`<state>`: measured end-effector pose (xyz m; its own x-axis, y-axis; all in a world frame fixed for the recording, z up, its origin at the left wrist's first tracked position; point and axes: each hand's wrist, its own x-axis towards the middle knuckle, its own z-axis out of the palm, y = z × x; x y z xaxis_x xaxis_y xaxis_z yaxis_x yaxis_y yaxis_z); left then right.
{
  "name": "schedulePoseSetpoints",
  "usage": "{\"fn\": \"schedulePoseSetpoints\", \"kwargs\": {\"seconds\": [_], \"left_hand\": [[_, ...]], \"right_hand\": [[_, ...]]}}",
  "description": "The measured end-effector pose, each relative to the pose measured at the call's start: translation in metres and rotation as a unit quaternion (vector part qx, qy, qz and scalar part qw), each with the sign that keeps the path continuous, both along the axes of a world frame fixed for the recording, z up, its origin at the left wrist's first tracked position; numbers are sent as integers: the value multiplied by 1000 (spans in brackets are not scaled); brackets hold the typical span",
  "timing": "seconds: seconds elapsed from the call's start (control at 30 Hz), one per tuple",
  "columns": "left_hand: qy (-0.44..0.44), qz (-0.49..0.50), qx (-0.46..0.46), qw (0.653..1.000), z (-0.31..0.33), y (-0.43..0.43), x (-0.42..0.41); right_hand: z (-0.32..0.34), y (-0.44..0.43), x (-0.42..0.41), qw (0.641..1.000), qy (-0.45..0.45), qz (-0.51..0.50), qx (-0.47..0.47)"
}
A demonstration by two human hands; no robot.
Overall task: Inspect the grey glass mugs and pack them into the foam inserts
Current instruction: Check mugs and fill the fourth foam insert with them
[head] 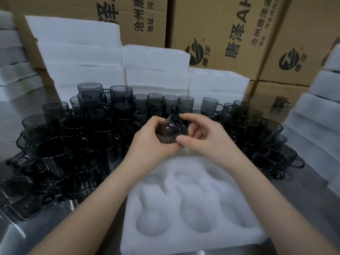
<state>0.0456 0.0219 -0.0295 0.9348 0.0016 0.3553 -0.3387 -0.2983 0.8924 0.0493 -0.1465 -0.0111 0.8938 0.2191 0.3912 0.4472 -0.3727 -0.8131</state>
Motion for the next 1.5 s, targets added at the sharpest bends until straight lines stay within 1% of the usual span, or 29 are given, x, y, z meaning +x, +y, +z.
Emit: {"fn": "schedulePoseSetpoints", "kwargs": {"seconds": [0.1,0.17,0.3,0.43,0.57,0.73,0.87,1.0,1.1,1.23,1.3,1.37,1.43,1.5], "left_hand": [[-5,6,20,1000,-6,0,-1],[-14,8,33,999,-6,0,-3],[-34,8,69,997,-5,1,-4],[-40,11,81,996,-5,1,-4],[-35,-5,100,994,-5,2,-4],[-19,4,104,994,-5,1,-6],[-3,-4,100,995,-3,0,-6],[18,-9,70,997,-4,-1,-5],[20,-1,68,998,-4,-2,-5],[20,17,61,998,-3,-1,-4],[19,27,56,998,-3,-1,-4],[20,32,53,998,-3,0,-4],[23,32,54,998,-3,1,-4],[25,21,50,998,-4,2,-4]], "right_hand": [[-6,-2,0,999,-11,13,-49],[-8,-1,0,998,-19,14,-66],[-11,0,-2,998,-6,18,-61],[-11,-1,-4,997,7,44,-62],[-9,-3,-7,993,-10,88,-74],[-7,-2,-9,992,-46,107,-52],[-7,1,-11,988,-119,90,-46],[-6,5,-13,988,-135,65,48],[-5,6,-14,983,-177,-8,37],[-6,7,-11,965,-240,-104,3],[-7,6,-9,962,-227,-150,-37],[-7,5,-7,963,-198,-172,-65],[-8,4,-5,973,-155,-156,-69],[-8,4,-5,986,-90,-123,-71]]}}
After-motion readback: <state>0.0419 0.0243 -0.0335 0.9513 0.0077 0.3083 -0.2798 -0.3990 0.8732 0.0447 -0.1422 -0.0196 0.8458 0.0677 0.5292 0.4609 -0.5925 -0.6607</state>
